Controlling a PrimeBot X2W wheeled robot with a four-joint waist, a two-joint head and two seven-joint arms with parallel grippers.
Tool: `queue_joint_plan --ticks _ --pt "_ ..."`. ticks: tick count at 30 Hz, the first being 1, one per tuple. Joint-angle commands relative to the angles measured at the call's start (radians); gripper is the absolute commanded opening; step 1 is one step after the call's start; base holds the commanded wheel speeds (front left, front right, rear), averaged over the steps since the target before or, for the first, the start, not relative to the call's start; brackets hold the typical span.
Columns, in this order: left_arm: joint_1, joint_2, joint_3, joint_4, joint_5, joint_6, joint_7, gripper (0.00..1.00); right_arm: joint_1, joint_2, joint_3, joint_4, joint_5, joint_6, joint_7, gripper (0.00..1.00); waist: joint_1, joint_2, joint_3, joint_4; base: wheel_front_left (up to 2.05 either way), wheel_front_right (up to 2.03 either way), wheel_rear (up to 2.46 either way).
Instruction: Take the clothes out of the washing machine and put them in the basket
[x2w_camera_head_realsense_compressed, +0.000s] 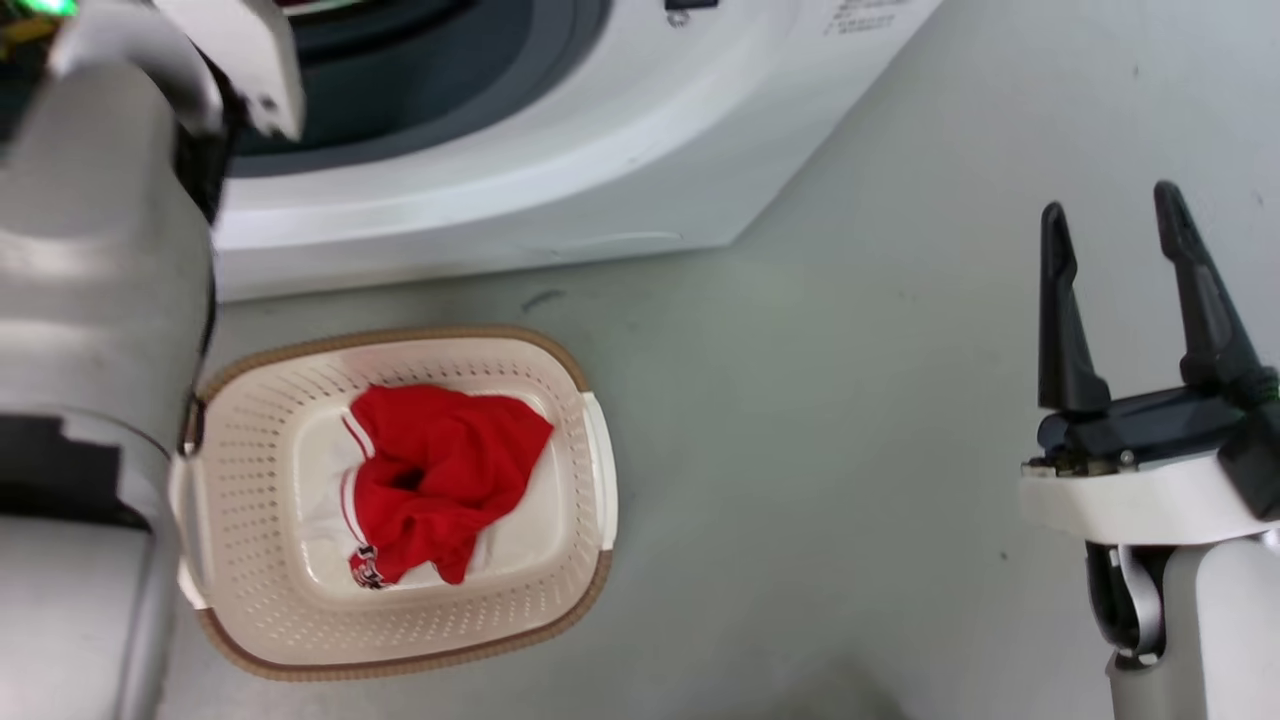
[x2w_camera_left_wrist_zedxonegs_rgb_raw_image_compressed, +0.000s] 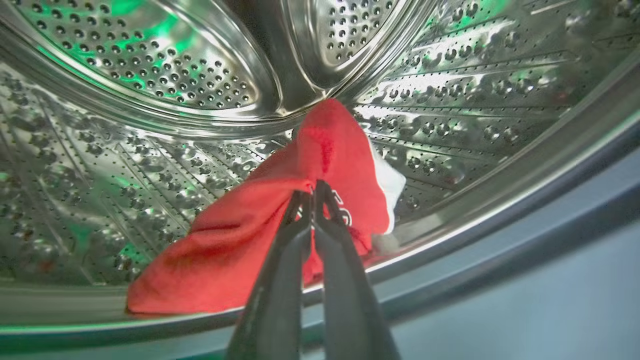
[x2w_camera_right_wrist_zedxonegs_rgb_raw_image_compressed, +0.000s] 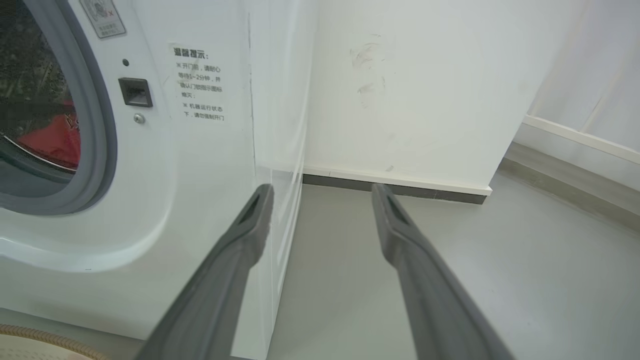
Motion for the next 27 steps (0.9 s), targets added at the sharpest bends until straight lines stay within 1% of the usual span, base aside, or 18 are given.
queue_joint_plan --ticks 1,4,9,18,27 --pt "0.019 -0.004 0.000 -0.006 -0.007 0.000 -0.008 0.00 0.012 0.001 0.000 0.004 -0.008 -0.001 -0.002 1.00 0.0000 0.0000 -0.040 0.024 0.00 0.00 0.00" --pt "0.084 -0.017 -0.006 -0.034 -0.034 0.000 -0.035 0.00 0.034 0.001 0.002 0.009 -0.018 -0.001 -0.002 1.00 0.0000 0.0000 -0.084 0.041 0.00 0.00 0.00" --pt "0.191 -0.026 -0.021 -0.116 -0.046 0.000 -0.051 0.00 0.069 0.001 0.008 0.021 -0.028 -0.001 -0.002 1.00 0.0000 0.0000 -0.155 0.069 0.00 0.00 0.00" --pt "0.389 -0.010 0.008 -0.401 -0.045 0.028 -0.051 0.00 0.121 0.001 0.019 0.035 -0.037 -0.001 -0.002 1.00 0.0000 0.0000 -0.260 0.103 0.00 0.00 0.00" --pt "0.529 0.015 -0.006 -0.635 -0.032 0.060 -0.043 0.00 0.164 0.001 0.022 0.048 -0.034 -0.001 -0.002 1.00 0.0000 0.0000 -0.342 0.130 0.00 0.00 0.00"
